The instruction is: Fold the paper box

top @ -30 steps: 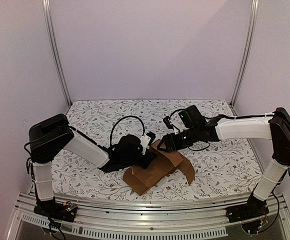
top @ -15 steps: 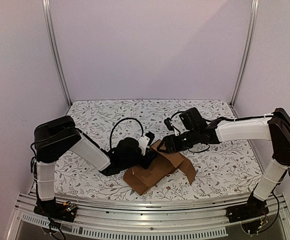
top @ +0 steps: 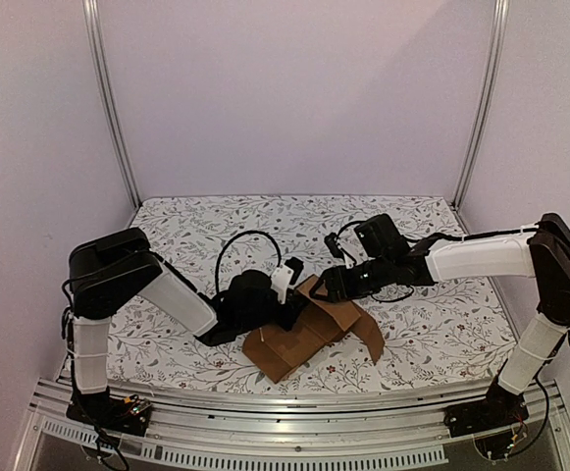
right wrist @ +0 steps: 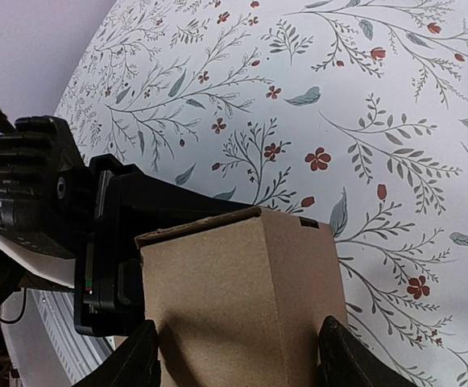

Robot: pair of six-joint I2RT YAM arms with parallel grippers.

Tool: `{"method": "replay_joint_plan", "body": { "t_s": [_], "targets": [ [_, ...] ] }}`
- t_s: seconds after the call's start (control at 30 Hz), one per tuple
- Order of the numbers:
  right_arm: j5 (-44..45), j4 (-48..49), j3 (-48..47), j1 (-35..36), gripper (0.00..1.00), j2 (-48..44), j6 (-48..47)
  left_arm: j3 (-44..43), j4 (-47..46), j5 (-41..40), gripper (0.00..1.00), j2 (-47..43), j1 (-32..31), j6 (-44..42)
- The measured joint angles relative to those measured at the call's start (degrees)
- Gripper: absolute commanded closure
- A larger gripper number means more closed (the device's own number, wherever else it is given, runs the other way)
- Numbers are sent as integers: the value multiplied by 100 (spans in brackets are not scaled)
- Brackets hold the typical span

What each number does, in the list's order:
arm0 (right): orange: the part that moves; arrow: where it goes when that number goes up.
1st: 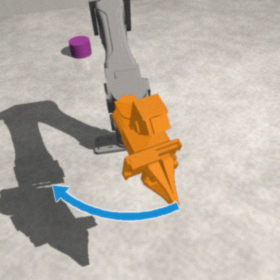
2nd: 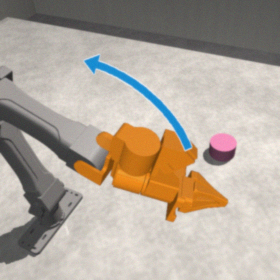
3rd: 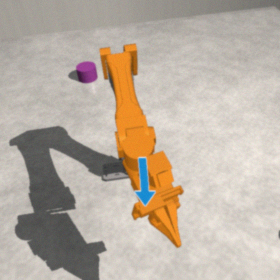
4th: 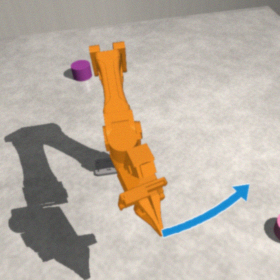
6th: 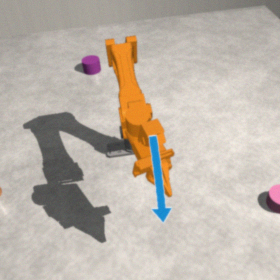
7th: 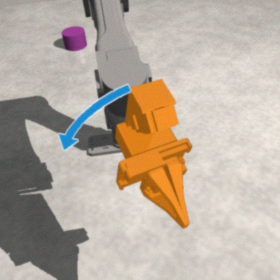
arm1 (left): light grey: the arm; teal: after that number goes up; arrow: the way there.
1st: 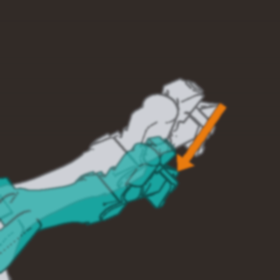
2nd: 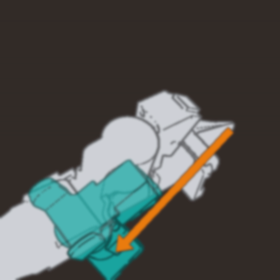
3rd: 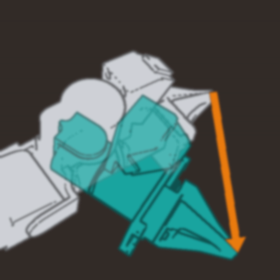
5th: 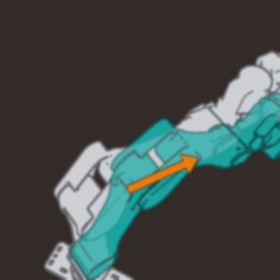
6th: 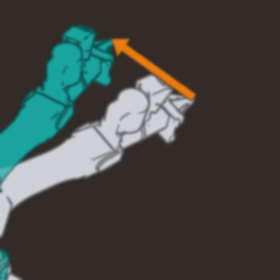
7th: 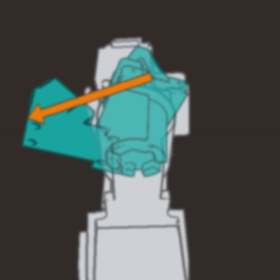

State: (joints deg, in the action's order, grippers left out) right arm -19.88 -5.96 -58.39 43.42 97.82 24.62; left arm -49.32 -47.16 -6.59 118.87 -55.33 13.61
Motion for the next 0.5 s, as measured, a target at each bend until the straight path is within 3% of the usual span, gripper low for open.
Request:
{"method": "replay_joint_plan", "body": {
  "t_s": [0.5],
  "targets": [
    [26, 146, 66, -13, 42, 0, 175, -146, -229, 151, 91, 225, 2, 17]
  ]
}}
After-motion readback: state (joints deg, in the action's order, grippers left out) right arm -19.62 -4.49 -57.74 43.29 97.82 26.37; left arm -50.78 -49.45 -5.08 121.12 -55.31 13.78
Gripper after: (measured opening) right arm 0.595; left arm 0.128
